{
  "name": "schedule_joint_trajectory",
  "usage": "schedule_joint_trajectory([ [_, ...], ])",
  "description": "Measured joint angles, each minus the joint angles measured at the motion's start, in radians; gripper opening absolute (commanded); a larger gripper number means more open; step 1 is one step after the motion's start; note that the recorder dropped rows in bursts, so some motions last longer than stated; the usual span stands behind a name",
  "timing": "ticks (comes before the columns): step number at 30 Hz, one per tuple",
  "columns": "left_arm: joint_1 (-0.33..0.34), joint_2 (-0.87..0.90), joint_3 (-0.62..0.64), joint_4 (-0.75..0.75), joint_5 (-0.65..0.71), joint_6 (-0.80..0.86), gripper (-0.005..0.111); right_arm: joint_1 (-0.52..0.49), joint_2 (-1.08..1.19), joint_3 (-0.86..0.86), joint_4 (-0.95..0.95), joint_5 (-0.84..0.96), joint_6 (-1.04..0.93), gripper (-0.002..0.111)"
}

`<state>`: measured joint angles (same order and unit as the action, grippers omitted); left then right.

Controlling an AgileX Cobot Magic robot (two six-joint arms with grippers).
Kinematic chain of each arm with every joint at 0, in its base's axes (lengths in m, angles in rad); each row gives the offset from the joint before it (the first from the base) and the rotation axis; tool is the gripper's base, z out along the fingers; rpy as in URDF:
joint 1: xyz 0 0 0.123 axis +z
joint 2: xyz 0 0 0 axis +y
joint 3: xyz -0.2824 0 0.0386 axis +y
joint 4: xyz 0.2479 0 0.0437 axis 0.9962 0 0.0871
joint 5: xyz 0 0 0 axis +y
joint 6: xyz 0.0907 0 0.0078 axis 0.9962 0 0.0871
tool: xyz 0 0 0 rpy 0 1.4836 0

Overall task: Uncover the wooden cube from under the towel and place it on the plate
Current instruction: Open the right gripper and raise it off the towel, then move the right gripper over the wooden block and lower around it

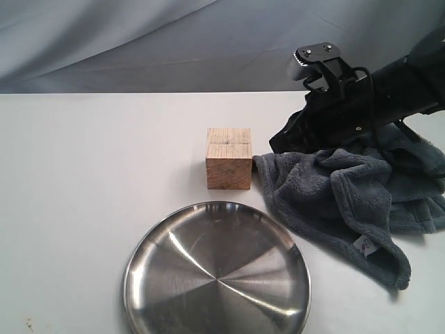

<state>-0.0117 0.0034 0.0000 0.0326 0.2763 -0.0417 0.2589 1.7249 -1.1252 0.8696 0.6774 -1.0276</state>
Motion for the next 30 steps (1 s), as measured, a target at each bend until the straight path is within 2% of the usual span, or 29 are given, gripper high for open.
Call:
schedule_joint_trajectory([
  [5, 0.000, 0.000, 0.000, 0.000, 0.000, 0.000, 0.000, 0.040, 0.000, 0.000, 0.010, -0.008, -0.106, 0.000],
  [8, 0.000, 0.000, 0.000, 0.000, 0.000, 0.000, 0.000, 0.128, -0.002, 0.000, -0.012, -0.091, -0.201, 0.003],
  [9, 0.000, 0.000, 0.000, 0.000, 0.000, 0.000, 0.000, 0.141, -0.002, 0.000, -0.019, -0.120, -0.206, 0.014],
  [11, 0.000, 0.000, 0.000, 0.000, 0.000, 0.000, 0.000, 0.151, -0.002, 0.000, -0.061, -0.206, -0.210, 0.046],
  [12, 0.000, 0.000, 0.000, 0.000, 0.000, 0.000, 0.000, 0.151, -0.002, 0.000, -0.087, -0.228, -0.210, 0.077],
  [14, 0.000, 0.000, 0.000, 0.000, 0.000, 0.000, 0.000, 0.151, -0.002, 0.000, -0.178, -0.281, -0.213, 0.105],
  [15, 0.000, 0.000, 0.000, 0.000, 0.000, 0.000, 0.000, 0.151, -0.002, 0.000, -0.237, -0.346, -0.214, 0.105],
  [19, 0.000, 0.000, 0.000, 0.000, 0.000, 0.000, 0.000, 0.152, 0.018, 0.000, -0.277, -0.538, -0.217, 0.105],
  [22, 0.000, 0.000, 0.000, 0.000, 0.000, 0.000, 0.000, 0.152, 0.054, 0.000, -0.277, -0.592, -0.218, 0.105],
  [26, 0.000, 0.000, 0.000, 0.000, 0.000, 0.000, 0.000, 0.152, 0.115, -0.012, -0.277, -0.599, -0.218, 0.105],
  [30, 0.000, 0.000, 0.000, 0.000, 0.000, 0.000, 0.000, 0.145, 0.196, -0.094, -0.236, -0.512, -0.174, 0.105],
])
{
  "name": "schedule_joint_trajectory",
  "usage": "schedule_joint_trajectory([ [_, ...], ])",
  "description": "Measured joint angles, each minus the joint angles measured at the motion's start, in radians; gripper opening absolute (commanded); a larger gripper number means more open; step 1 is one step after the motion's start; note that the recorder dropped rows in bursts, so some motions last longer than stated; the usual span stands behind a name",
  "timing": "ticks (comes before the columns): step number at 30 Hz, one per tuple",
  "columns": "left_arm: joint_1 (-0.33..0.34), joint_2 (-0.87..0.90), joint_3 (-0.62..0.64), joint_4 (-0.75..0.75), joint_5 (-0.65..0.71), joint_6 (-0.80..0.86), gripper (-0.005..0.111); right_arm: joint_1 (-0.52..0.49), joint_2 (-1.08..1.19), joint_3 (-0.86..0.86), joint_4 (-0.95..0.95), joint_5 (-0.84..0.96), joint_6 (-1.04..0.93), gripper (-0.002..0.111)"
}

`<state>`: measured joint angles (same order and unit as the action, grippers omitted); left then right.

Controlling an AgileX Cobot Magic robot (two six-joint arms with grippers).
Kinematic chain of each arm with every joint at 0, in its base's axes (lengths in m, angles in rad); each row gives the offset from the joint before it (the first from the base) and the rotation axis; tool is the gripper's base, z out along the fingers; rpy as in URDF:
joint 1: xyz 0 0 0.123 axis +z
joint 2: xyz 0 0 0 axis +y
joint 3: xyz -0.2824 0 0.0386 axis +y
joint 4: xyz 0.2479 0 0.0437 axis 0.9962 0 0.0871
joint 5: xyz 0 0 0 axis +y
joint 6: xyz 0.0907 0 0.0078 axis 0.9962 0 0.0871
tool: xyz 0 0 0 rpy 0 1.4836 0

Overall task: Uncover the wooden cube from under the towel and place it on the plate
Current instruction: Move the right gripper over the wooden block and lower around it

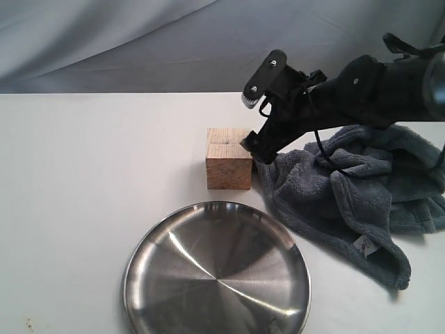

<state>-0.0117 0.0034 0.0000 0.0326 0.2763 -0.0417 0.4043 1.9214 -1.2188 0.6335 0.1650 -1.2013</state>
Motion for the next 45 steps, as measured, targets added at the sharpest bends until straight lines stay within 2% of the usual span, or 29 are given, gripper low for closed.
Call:
schedule_joint_trajectory([
  [5, 0.000, 0.000, 0.000, 0.000, 0.000, 0.000, 0.000, -0.006, 0.062, -0.152, 0.170, 0.184, 0.070, 0.105],
  [8, 0.000, 0.000, 0.000, 0.000, 0.000, 0.000, 0.000, 0.001, 0.076, -0.204, 0.197, 0.278, 0.104, 0.105],
  [12, 0.000, 0.000, 0.000, 0.000, 0.000, 0.000, 0.000, 0.007, 0.076, -0.218, 0.188, 0.314, 0.217, 0.105],
  [20, 0.000, 0.000, 0.000, 0.000, 0.000, 0.000, 0.000, 0.022, 0.076, -0.219, -0.064, 0.318, 0.687, 0.105],
  [27, 0.000, 0.000, 0.000, 0.000, 0.000, 0.000, 0.000, 0.128, 0.077, -0.219, -0.164, 0.225, 0.959, 0.095],
  [30, 0.000, 0.000, 0.000, 0.000, 0.000, 0.000, 0.000, 0.179, 0.077, -0.219, -0.326, 0.156, 1.176, 0.089],
  [34, 0.000, 0.000, 0.000, 0.000, 0.000, 0.000, 0.000, 0.194, 0.094, -0.219, -0.565, 0.144, 1.444, 0.082],
  [38, 0.000, 0.000, 0.000, 0.000, 0.000, 0.000, 0.000, 0.194, 0.120, -0.219, -0.715, 0.155, 1.579, 0.084],
  [45, 0.000, 0.000, 0.000, 0.000, 0.000, 0.000, 0.000, 0.194, 0.124, -0.219, -0.807, 0.127, 1.619, 0.102],
])
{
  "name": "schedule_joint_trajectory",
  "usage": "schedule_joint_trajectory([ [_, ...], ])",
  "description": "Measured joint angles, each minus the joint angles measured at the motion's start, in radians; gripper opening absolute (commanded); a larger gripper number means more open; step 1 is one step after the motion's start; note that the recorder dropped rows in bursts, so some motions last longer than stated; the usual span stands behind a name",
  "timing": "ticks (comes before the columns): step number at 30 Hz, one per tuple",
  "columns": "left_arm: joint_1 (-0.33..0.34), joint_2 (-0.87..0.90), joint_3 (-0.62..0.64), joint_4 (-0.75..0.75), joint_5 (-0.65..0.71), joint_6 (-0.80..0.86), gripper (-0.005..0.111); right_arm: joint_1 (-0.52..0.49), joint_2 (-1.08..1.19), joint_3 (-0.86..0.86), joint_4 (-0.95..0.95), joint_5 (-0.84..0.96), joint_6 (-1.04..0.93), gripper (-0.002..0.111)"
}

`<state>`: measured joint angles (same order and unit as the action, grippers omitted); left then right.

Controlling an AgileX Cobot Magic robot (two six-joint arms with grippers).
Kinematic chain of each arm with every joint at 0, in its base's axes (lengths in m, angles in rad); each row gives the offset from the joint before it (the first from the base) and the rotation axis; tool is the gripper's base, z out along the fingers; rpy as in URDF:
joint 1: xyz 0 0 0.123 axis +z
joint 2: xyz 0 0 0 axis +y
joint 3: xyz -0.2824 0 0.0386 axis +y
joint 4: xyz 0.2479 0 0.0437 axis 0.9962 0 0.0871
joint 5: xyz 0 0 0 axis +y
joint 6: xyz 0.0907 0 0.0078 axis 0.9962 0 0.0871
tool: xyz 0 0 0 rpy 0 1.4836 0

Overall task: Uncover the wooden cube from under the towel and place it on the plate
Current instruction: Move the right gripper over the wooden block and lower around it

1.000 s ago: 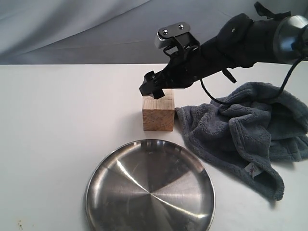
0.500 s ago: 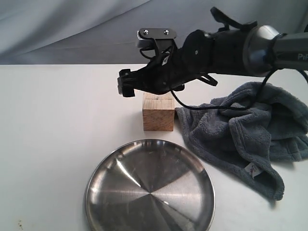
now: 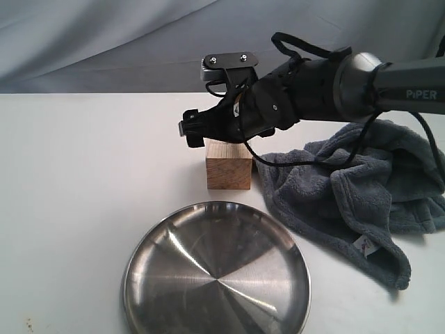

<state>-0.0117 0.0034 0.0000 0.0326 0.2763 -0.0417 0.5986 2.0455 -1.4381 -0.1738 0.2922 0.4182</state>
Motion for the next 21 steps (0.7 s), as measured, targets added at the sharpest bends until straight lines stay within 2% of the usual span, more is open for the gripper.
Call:
schedule_joint_trajectory([
  [1, 0.000, 0.000, 0.000, 0.000, 0.000, 0.000, 0.000, 0.000, 0.000, 0.000, -0.004, -0.008, 0.000, 0.105],
  [12, 0.000, 0.000, 0.000, 0.000, 0.000, 0.000, 0.000, 0.000, 0.000, 0.000, -0.055, -0.033, 0.049, 0.105],
  [21, 0.000, 0.000, 0.000, 0.000, 0.000, 0.000, 0.000, 0.000, 0.020, 0.000, -0.290, -0.010, 0.299, 0.105],
])
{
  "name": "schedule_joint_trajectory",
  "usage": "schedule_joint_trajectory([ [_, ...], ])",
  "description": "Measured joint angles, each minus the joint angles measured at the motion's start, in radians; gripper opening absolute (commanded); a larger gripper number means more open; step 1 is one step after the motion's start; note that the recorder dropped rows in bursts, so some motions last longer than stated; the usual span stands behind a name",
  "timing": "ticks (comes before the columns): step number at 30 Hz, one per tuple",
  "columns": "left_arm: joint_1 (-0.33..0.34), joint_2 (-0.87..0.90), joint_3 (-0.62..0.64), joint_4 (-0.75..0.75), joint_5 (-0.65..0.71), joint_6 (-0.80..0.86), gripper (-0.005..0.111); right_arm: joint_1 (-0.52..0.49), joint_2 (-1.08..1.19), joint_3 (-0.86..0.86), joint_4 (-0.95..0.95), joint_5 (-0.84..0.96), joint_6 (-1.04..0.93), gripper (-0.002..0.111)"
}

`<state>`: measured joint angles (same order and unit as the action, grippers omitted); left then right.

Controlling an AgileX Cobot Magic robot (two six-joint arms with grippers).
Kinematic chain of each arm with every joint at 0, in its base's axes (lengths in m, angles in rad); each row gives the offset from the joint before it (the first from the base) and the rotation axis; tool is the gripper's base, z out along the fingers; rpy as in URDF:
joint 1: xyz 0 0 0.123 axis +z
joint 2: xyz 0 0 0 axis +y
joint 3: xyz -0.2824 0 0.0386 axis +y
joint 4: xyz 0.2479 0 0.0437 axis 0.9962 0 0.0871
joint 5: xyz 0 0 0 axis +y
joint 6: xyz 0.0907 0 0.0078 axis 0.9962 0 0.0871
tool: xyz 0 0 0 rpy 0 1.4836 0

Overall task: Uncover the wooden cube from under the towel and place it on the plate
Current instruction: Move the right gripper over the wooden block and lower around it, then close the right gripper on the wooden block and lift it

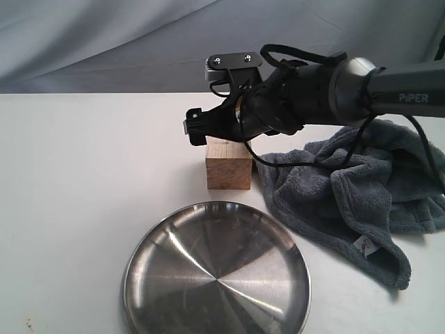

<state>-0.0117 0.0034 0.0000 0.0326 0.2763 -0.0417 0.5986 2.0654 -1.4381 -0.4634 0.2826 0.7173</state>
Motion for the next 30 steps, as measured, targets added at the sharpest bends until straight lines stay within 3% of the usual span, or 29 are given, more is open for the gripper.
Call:
schedule_joint_trajectory([
  [14, 0.000, 0.000, 0.000, 0.000, 0.000, 0.000, 0.000, 0.000, 0.069, 0.000, -0.072, 0.016, 0.120, 0.105],
  [19, 0.000, 0.000, 0.000, 0.000, 0.000, 0.000, 0.000, 0.000, 0.090, 0.000, -0.072, 0.011, 0.122, 0.099],
  [24, 0.000, 0.000, 0.000, 0.000, 0.000, 0.000, 0.000, 0.000, 0.097, 0.000, -0.079, -0.001, 0.124, 0.080],
  [30, 0.000, 0.000, 0.000, 0.000, 0.000, 0.000, 0.000, 0.000, 0.097, 0.000, -0.107, -0.002, 0.130, 0.037],
])
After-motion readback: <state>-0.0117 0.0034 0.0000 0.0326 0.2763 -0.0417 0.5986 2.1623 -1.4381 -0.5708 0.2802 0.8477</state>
